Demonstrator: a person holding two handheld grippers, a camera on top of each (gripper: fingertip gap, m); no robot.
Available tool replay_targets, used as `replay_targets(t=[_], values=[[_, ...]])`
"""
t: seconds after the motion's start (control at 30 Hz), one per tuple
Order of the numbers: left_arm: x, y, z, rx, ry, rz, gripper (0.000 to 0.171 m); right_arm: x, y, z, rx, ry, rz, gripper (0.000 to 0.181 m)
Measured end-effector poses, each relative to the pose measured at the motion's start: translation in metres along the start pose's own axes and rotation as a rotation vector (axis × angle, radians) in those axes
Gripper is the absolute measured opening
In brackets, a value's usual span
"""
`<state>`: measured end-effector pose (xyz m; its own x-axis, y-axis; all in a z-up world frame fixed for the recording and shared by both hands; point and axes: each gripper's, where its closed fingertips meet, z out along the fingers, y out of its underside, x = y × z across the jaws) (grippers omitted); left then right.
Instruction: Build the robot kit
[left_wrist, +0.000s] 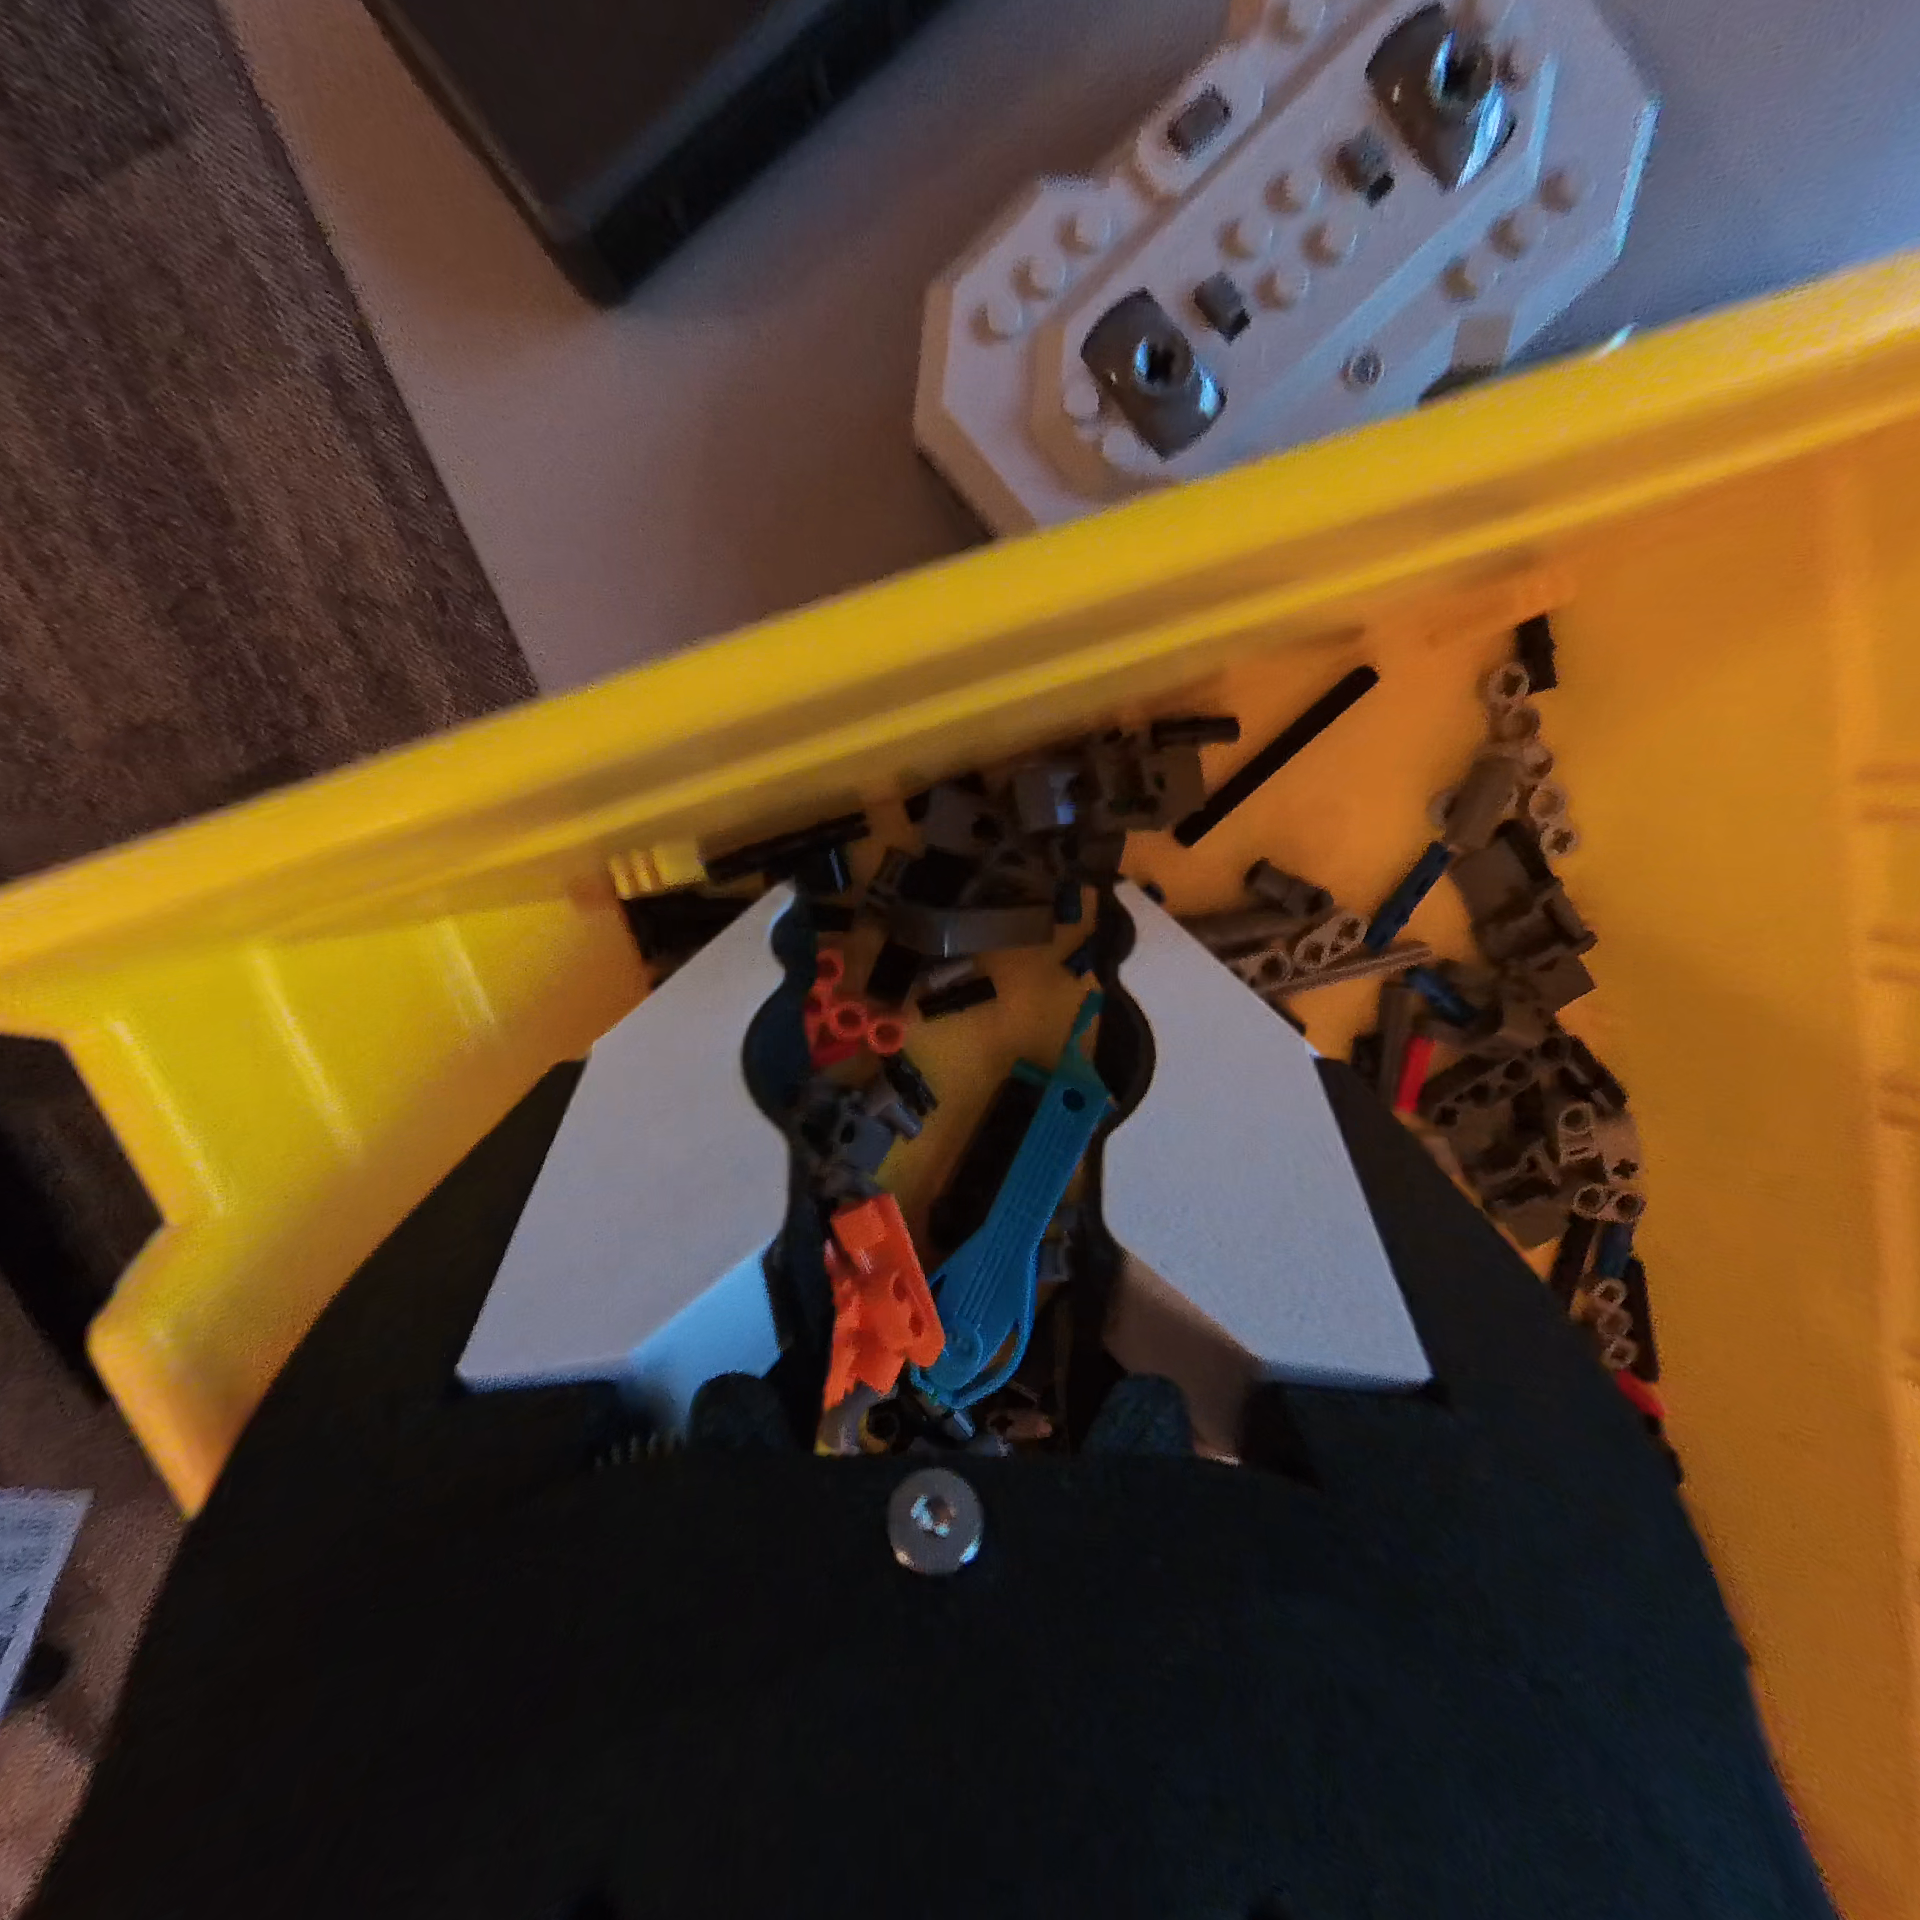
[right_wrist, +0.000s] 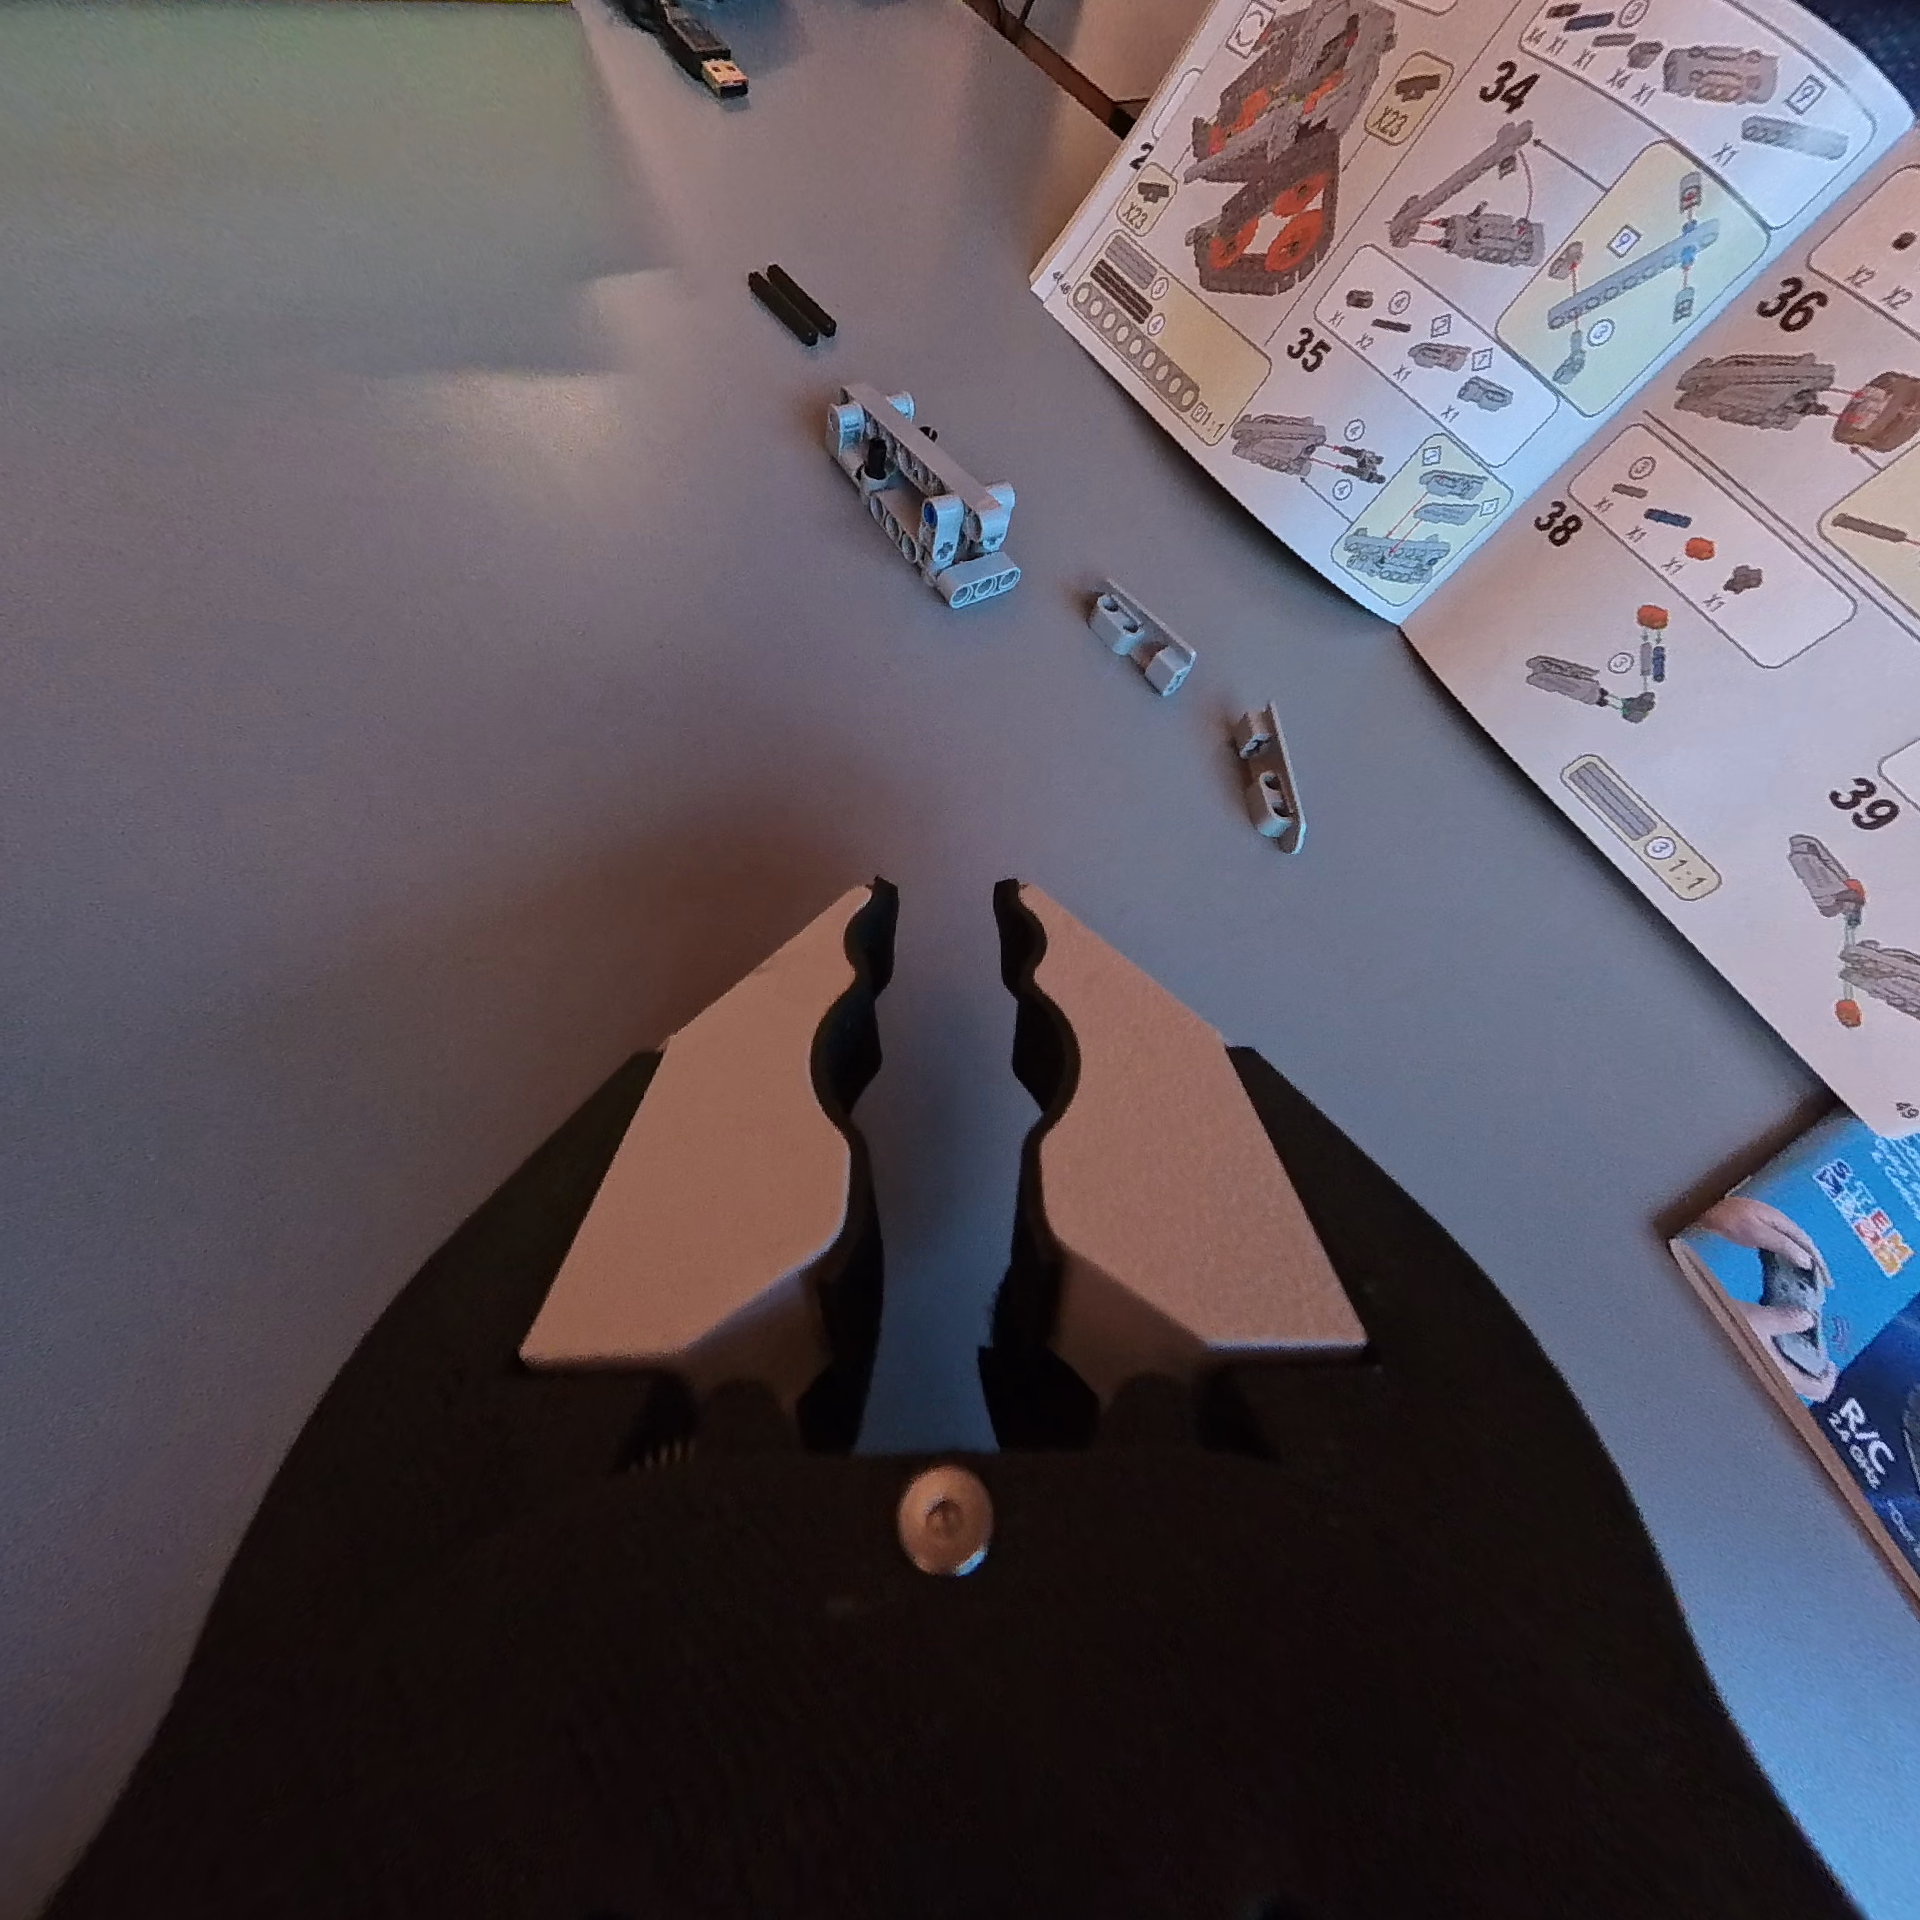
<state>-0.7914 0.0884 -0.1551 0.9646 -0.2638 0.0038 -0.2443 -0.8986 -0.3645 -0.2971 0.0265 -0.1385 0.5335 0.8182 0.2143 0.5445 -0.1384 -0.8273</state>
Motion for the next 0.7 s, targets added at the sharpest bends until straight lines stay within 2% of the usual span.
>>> replay_targets(t=[0.1,0.23,0.5,0.53,0.6,0.67,0.7], values=[[0.002,0.006,0.000,-0.027,0.001,0.035,0.022,-0.001,0.000,0.000,-0.002,0.000,-0.008,0.019],[0.013,0.025,-0.005,-0.108,0.069,0.050,0.008,-0.002,0.001,0.001,-0.008,-0.003,-0.018,0.019],[0.031,0.075,-0.026,-0.316,0.205,-0.013,0.007,-0.004,0.002,0.002,-0.016,-0.006,-0.030,0.019],[0.030,0.072,-0.028,-0.298,0.201,-0.016,0.011,-0.004,0.002,0.002,-0.017,-0.007,-0.032,0.019],[0.019,0.050,-0.032,-0.183,0.156,-0.039,0.028,-0.004,0.002,0.002,-0.017,-0.008,-0.036,0.019],[0.007,0.012,-0.035,0.008,0.115,-0.079,0.047,-0.005,0.002,0.002,-0.019,-0.009,-0.041,0.019],[0.005,-0.008,-0.036,0.106,0.113,-0.097,0.051,-0.005,0.003,0.002,-0.020,-0.009,-0.044,0.019]])
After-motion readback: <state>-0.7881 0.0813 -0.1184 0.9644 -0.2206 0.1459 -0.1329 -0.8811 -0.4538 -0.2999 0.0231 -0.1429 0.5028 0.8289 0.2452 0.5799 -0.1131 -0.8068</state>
